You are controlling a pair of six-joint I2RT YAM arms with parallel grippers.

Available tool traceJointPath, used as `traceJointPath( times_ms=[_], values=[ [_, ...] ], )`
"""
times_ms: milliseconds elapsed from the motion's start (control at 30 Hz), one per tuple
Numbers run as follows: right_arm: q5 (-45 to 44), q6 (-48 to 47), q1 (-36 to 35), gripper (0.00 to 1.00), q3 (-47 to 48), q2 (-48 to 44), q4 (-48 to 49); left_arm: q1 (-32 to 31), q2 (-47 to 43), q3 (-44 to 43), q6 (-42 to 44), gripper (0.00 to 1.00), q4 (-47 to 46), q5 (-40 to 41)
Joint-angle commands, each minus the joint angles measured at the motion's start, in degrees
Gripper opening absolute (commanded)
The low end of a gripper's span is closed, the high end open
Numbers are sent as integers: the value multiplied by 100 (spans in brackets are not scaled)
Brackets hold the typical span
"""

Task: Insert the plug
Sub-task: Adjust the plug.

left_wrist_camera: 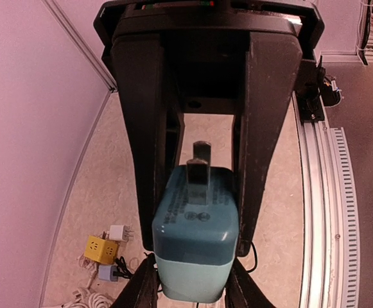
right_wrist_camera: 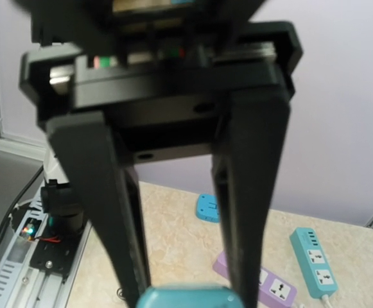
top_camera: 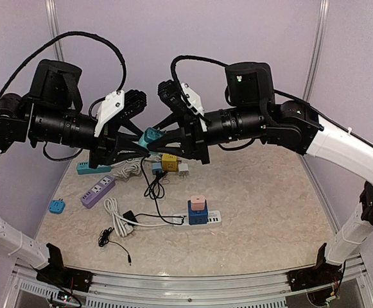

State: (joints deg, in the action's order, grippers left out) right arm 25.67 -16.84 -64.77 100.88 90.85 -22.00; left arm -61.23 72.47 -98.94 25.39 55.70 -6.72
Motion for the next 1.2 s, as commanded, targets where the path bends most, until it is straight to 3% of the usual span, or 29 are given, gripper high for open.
traceJointPath(
  times_ms=[0, 133, 267, 367, 400, 467, 500, 533, 567, 767, 867, 967, 1167],
  values=[
    [-18, 47, -46, 0, 186, -37, -50, -39, 74, -190, 10, 33, -72, -58],
    [-26, 53, -50, 0, 195, -56, -65, -59, 114, -240, 4, 28, -60, -83],
    [-43, 85, -49, 0, 213, -25, -86, -92, 140, -280, 132, 0, -32, -222],
    [-89, 154, -49, 0, 193, -40, -83, -117, 141, -365, 87, 0, -73, -301],
    [-140, 204, -45, 9, 150, -68, 16, -109, 130, -386, 49, 0, -112, -322],
    [-240, 372, -49, 36, 2, -179, 336, -106, 110, -419, 46, 0, -146, -361],
    [-287, 451, -50, 55, -90, -253, 530, -108, 103, -443, 72, 0, -152, -365],
    [-362, 574, -45, 88, -197, -332, 816, -100, 101, -475, 98, 0, -167, -365],
    [-438, 715, -39, 98, -367, -419, 1163, -82, 104, -522, 111, 0, -189, -370],
    [-395, 2143, 130, 99, -2171, -1120, 4367, 400, 40, -775, -402, 0, -851, -1216],
    [-741, 2932, 104, 85, -2530, -1064, 5611, 603, -107, -610, -842, 0, -1441, -1621],
    [-810, 3271, -12, 78, -2712, -871, 6515, 643, -174, -529, -1053, 0, -1690, -1741],
    [-894, 3591, -58, 68, -2499, -482, 6953, 700, -180, -394, -1296, 0, -1861, -2010]
  ],
)
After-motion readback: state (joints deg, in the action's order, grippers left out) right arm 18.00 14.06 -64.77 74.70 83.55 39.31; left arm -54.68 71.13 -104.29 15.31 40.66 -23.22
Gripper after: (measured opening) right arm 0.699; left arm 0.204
